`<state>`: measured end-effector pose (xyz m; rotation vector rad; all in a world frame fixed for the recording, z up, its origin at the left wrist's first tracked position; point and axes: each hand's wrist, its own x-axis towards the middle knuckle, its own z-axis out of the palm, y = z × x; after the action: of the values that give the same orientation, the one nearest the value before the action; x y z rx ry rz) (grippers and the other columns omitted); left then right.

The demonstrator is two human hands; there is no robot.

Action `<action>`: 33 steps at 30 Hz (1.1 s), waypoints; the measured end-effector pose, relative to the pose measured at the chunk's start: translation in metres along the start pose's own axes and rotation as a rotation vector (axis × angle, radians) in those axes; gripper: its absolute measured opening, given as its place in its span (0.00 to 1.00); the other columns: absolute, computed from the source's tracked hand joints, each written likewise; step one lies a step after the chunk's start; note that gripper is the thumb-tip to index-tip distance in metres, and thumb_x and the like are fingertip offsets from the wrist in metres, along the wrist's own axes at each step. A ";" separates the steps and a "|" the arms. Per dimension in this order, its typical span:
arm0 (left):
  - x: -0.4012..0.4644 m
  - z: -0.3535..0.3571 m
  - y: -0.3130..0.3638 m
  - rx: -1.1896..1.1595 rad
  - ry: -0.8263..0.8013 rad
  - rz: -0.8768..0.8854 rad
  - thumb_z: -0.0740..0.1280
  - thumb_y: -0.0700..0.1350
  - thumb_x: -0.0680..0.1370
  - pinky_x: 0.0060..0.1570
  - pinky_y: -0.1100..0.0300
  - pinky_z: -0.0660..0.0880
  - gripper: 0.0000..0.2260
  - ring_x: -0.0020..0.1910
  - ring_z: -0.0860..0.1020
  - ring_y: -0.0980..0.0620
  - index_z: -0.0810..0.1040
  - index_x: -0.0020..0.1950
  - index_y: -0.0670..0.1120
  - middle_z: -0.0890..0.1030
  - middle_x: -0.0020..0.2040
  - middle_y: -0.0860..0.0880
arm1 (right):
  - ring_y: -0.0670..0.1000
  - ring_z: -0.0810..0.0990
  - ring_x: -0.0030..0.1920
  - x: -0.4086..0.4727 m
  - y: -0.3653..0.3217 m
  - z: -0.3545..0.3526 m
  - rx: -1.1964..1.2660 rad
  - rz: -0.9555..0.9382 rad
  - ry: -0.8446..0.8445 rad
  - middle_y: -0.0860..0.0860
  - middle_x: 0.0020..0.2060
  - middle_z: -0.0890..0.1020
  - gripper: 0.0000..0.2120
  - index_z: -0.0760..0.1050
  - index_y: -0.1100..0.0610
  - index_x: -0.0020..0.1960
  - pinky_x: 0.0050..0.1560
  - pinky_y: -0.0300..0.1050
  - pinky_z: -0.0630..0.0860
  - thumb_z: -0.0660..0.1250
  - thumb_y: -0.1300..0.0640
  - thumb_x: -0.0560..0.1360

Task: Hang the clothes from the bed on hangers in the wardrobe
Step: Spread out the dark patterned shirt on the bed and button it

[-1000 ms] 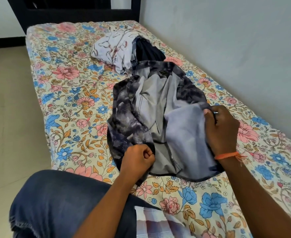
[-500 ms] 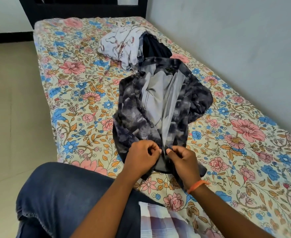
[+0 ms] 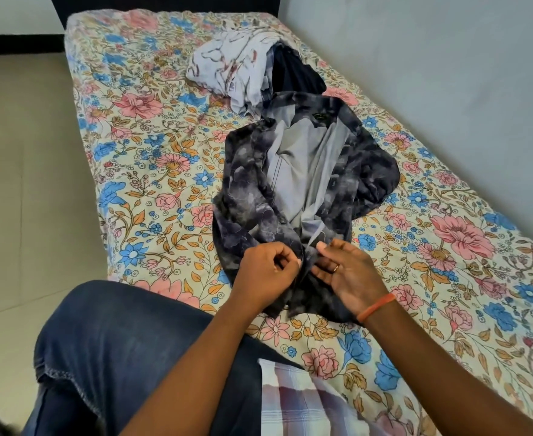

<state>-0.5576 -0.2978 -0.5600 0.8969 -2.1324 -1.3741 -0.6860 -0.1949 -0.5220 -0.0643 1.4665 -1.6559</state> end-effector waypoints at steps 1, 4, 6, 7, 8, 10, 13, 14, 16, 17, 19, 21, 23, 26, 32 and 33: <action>0.000 0.000 -0.001 -0.016 -0.003 -0.012 0.72 0.44 0.73 0.34 0.65 0.76 0.03 0.30 0.78 0.57 0.83 0.38 0.49 0.82 0.34 0.56 | 0.50 0.83 0.39 -0.002 0.005 0.001 -0.033 0.008 -0.012 0.54 0.39 0.84 0.06 0.78 0.59 0.46 0.42 0.45 0.81 0.70 0.69 0.72; 0.001 -0.001 -0.002 -0.027 -0.019 -0.028 0.72 0.43 0.72 0.34 0.67 0.75 0.02 0.31 0.79 0.56 0.84 0.39 0.48 0.83 0.34 0.55 | 0.52 0.84 0.40 -0.009 0.023 0.004 -0.039 0.033 0.016 0.57 0.39 0.84 0.08 0.78 0.65 0.46 0.42 0.42 0.82 0.71 0.73 0.69; 0.001 -0.001 -0.003 -0.022 -0.030 -0.034 0.72 0.43 0.72 0.34 0.66 0.76 0.03 0.31 0.80 0.55 0.85 0.40 0.48 0.83 0.34 0.55 | 0.51 0.84 0.37 -0.013 0.031 0.009 0.017 0.045 0.067 0.56 0.36 0.84 0.06 0.78 0.66 0.44 0.40 0.41 0.82 0.71 0.73 0.70; 0.002 -0.001 -0.003 -0.022 -0.034 -0.039 0.72 0.43 0.73 0.34 0.66 0.76 0.03 0.32 0.80 0.54 0.84 0.40 0.48 0.83 0.34 0.55 | 0.50 0.83 0.36 -0.014 0.034 0.011 0.038 0.036 0.102 0.55 0.34 0.84 0.05 0.78 0.65 0.44 0.40 0.41 0.81 0.71 0.73 0.71; 0.002 -0.001 -0.003 -0.024 -0.038 -0.045 0.73 0.43 0.73 0.35 0.66 0.76 0.03 0.32 0.80 0.55 0.84 0.40 0.48 0.83 0.34 0.56 | 0.50 0.82 0.36 -0.014 0.036 0.012 0.046 0.020 0.138 0.54 0.33 0.83 0.05 0.79 0.64 0.43 0.39 0.42 0.80 0.71 0.72 0.72; 0.002 -0.001 -0.003 -0.027 -0.042 -0.047 0.73 0.44 0.74 0.36 0.64 0.77 0.03 0.33 0.80 0.55 0.84 0.39 0.49 0.83 0.35 0.56 | 0.50 0.80 0.37 -0.016 0.039 0.012 -0.021 -0.043 0.192 0.52 0.33 0.83 0.04 0.80 0.61 0.43 0.38 0.43 0.78 0.71 0.68 0.73; 0.000 -0.001 -0.003 0.066 -0.056 0.006 0.72 0.45 0.74 0.37 0.61 0.78 0.03 0.33 0.79 0.58 0.83 0.40 0.49 0.82 0.34 0.56 | 0.53 0.82 0.40 -0.016 0.043 0.007 -0.344 -0.256 0.258 0.54 0.38 0.84 0.02 0.81 0.58 0.44 0.36 0.46 0.79 0.73 0.61 0.75; -0.001 -0.001 -0.003 0.119 -0.061 0.028 0.71 0.46 0.75 0.37 0.61 0.78 0.03 0.33 0.79 0.58 0.83 0.41 0.49 0.82 0.35 0.56 | 0.53 0.83 0.40 -0.016 0.044 0.004 -0.476 -0.366 0.277 0.53 0.38 0.84 0.02 0.82 0.56 0.44 0.37 0.47 0.80 0.74 0.59 0.74; -0.002 -0.001 -0.003 0.201 -0.055 0.062 0.70 0.47 0.75 0.38 0.59 0.78 0.04 0.34 0.79 0.59 0.83 0.41 0.49 0.81 0.35 0.55 | 0.47 0.82 0.39 -0.018 0.044 0.000 -0.721 -0.631 0.268 0.49 0.37 0.83 0.04 0.82 0.54 0.41 0.41 0.42 0.79 0.76 0.60 0.72; -0.002 0.000 -0.003 0.225 -0.050 0.072 0.70 0.47 0.74 0.37 0.57 0.78 0.04 0.34 0.78 0.59 0.83 0.41 0.49 0.81 0.35 0.55 | 0.45 0.81 0.39 -0.019 0.045 0.000 -0.813 -0.760 0.245 0.47 0.36 0.82 0.05 0.82 0.54 0.40 0.41 0.36 0.77 0.77 0.62 0.70; -0.001 0.000 -0.003 0.254 -0.050 0.091 0.69 0.46 0.74 0.37 0.54 0.77 0.04 0.34 0.78 0.57 0.82 0.41 0.48 0.81 0.35 0.53 | 0.42 0.80 0.38 -0.018 0.048 0.003 -0.893 -0.890 0.213 0.46 0.35 0.81 0.07 0.82 0.56 0.39 0.40 0.31 0.76 0.78 0.65 0.68; -0.002 0.000 -0.004 0.245 -0.061 0.096 0.69 0.45 0.75 0.36 0.56 0.76 0.05 0.33 0.77 0.57 0.82 0.41 0.47 0.81 0.35 0.53 | 0.44 0.81 0.36 -0.015 0.051 0.004 -0.878 -0.839 0.227 0.44 0.34 0.81 0.07 0.82 0.55 0.39 0.37 0.41 0.81 0.78 0.64 0.68; -0.002 -0.001 -0.004 0.211 -0.073 0.083 0.68 0.45 0.76 0.37 0.59 0.75 0.05 0.34 0.77 0.58 0.82 0.42 0.49 0.81 0.37 0.55 | 0.46 0.81 0.34 -0.011 0.054 0.002 -0.858 -0.758 0.242 0.43 0.34 0.81 0.07 0.82 0.53 0.39 0.32 0.52 0.81 0.77 0.63 0.69; -0.003 -0.001 -0.003 0.161 -0.085 0.080 0.68 0.46 0.77 0.40 0.57 0.77 0.04 0.36 0.77 0.59 0.82 0.43 0.49 0.81 0.40 0.55 | 0.47 0.82 0.33 -0.007 0.055 -0.003 -0.856 -0.716 0.236 0.43 0.33 0.82 0.06 0.82 0.53 0.38 0.31 0.54 0.81 0.76 0.62 0.70; -0.001 -0.002 -0.006 0.176 -0.101 0.097 0.66 0.46 0.78 0.42 0.53 0.77 0.06 0.39 0.77 0.57 0.83 0.45 0.49 0.80 0.42 0.54 | 0.53 0.84 0.34 -0.008 0.053 -0.002 -0.742 -0.528 0.158 0.53 0.34 0.84 0.03 0.83 0.58 0.41 0.28 0.47 0.81 0.73 0.63 0.74; 0.000 -0.002 -0.007 0.173 -0.104 0.095 0.66 0.46 0.78 0.42 0.53 0.77 0.06 0.38 0.77 0.57 0.83 0.45 0.49 0.80 0.42 0.54 | 0.52 0.84 0.33 -0.009 0.052 -0.002 -0.711 -0.496 0.145 0.54 0.33 0.84 0.03 0.83 0.59 0.42 0.29 0.46 0.81 0.73 0.62 0.75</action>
<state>-0.5542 -0.3008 -0.5657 0.7911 -2.3698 -1.2283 -0.6520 -0.1823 -0.5610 -0.7650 2.2202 -1.4325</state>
